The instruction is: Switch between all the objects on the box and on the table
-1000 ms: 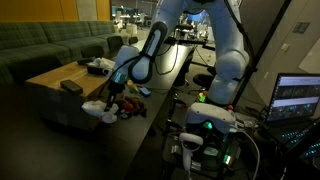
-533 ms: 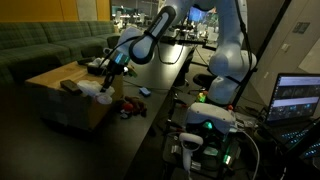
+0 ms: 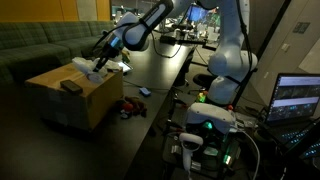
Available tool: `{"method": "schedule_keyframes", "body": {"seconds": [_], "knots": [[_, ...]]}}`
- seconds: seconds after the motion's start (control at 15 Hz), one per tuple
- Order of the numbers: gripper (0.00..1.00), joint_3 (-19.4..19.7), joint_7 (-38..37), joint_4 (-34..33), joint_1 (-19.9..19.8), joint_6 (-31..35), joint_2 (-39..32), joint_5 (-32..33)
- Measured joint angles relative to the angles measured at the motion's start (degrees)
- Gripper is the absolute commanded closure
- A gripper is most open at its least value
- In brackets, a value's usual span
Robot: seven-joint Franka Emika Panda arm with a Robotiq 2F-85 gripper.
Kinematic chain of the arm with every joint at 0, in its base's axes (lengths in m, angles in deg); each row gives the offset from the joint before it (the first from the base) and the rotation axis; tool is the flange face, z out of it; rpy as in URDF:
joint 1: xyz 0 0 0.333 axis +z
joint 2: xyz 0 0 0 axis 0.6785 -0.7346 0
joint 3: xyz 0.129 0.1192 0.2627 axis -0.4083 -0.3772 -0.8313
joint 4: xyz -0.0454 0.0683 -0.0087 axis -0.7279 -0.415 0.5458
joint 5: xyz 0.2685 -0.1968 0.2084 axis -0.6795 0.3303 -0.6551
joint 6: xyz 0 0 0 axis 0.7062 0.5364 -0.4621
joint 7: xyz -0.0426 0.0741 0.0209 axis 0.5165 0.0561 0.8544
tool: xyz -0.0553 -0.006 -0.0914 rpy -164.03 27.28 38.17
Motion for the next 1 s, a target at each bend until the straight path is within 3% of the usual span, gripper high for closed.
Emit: {"method": "schedule_keyframes", "body": {"seconds": [0.47,0.6,0.67,0.8,1.0], "knots": [[0.89,25.51,-0.89,-11.92,23.36,-0.17,-1.1,-0.03],[0.88,30.97,-1.27,-14.79,28.69,-0.76,-2.85,-0.08],[0.63,32.97,-1.48,-16.09,30.72,-1.21,-3.85,-0.09],[0.6,36.21,-1.98,-18.63,34.06,-2.31,-5.81,-0.09],[0.37,40.4,-3.2,-21.49,38.3,-3.15,-8.0,-0.08]]}}
